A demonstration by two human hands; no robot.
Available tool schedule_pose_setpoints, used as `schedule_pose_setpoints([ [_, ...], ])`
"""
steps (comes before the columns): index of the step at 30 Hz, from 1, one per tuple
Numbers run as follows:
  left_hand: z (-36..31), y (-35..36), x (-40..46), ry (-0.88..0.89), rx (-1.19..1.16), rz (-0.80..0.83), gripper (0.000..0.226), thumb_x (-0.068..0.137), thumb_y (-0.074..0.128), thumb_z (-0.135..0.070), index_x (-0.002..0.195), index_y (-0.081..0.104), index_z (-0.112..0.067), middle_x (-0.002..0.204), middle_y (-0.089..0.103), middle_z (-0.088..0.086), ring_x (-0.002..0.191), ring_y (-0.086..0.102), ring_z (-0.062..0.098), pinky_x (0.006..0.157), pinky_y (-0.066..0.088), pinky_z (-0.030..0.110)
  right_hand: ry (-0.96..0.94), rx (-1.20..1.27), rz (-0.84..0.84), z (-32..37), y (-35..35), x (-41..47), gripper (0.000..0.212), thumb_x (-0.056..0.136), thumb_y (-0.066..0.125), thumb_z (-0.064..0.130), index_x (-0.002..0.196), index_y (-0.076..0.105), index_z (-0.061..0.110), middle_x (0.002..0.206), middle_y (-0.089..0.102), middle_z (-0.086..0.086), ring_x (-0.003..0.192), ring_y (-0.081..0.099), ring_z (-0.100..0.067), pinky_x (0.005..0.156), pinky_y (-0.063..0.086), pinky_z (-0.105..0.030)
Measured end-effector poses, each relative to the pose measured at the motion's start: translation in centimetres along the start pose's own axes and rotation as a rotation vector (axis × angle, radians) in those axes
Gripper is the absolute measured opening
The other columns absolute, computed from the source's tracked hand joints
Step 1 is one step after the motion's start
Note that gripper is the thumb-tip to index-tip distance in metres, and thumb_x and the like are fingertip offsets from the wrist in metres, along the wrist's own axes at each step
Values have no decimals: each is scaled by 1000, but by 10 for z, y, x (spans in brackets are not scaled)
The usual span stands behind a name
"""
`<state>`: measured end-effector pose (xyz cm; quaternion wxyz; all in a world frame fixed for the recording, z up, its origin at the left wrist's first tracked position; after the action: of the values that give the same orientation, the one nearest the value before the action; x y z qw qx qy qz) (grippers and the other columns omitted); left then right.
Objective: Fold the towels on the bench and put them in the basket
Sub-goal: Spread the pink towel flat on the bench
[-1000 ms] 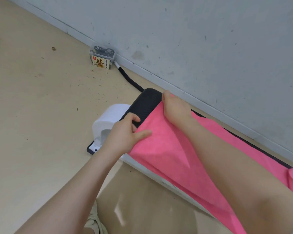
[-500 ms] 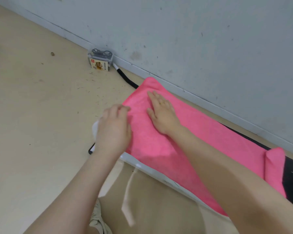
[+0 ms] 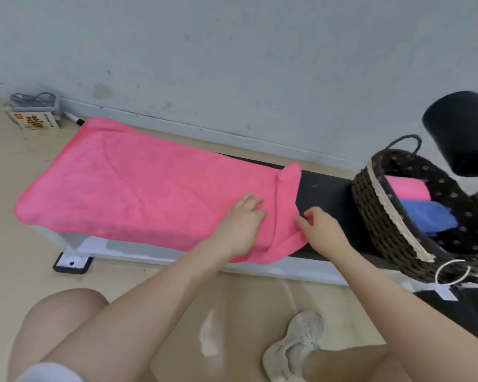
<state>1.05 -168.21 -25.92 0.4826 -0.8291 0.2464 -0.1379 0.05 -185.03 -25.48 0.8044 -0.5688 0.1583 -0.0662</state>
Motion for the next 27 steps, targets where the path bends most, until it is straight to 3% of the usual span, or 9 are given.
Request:
schedule_pose_setpoints([
  [3,-20,29,11,-20,-23,113,50,93,39,-7,142,34,-8,155,19,12,143,16,27,117,14,34,83,203,65,-19,11,-14,31,90,52,39,96,54,8,90,61,-5,78,54,-20,65,41,-33],
  [7,-23,42,14,-95,-25,178,76,89,58,-27,148,14,-9,155,18,11,142,17,27,117,14,31,63,273,159,-14,17,-14,12,78,51,6,90,50,5,82,53,-6,72,52,-23,63,49,-36],
  [9,-24,38,15,-127,-52,160,86,86,62,-32,149,8,-8,154,19,11,141,19,26,116,16,31,72,334,164,-22,9,-15,12,75,47,1,86,50,3,79,50,-7,70,51,-24,65,54,-39],
  [12,-26,34,21,-140,34,169,81,84,62,-43,147,21,-14,150,27,11,136,26,29,113,24,35,116,317,178,-53,-7,-24,6,75,48,3,80,46,6,74,53,-9,59,52,-22,51,46,-31],
  [15,-33,35,27,-142,214,203,74,80,58,-57,142,34,-27,139,33,8,128,32,29,107,32,39,169,137,402,-81,-5,-39,21,77,58,7,65,40,11,55,48,-4,47,49,-19,42,33,-21],
  [17,-38,35,31,-154,283,196,67,81,52,-62,138,41,-29,133,37,8,124,34,29,104,33,40,157,16,329,-86,-13,-33,29,78,63,21,60,42,13,49,46,2,48,45,-19,45,31,-22],
  [20,-45,24,46,-132,266,71,48,93,39,-51,127,53,-20,126,44,10,119,40,29,100,36,37,80,87,-19,-69,-38,-8,26,89,53,34,100,54,11,96,58,-6,88,57,-28,67,44,-33],
  [22,-45,19,61,-90,264,32,44,98,34,-39,132,48,-15,138,40,11,127,37,29,105,33,37,42,140,-80,-55,-41,14,35,94,46,29,121,47,8,120,53,-14,110,52,-34,83,44,-39],
  [27,-13,19,102,-130,263,122,52,101,25,-30,149,13,-12,158,6,8,145,9,26,119,11,36,121,294,-62,-47,-28,83,36,97,42,21,126,45,0,127,53,-19,114,51,-34,88,43,-37],
])
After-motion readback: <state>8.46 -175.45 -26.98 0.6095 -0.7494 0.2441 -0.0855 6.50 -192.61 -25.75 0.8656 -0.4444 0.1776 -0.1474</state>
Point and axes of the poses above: each hand's wrist, its own x-axis towards the middle knuckle, its own y-axis out of the palm, z = x × y, the point moved 8 cm from there along x, towards the middle knuckle
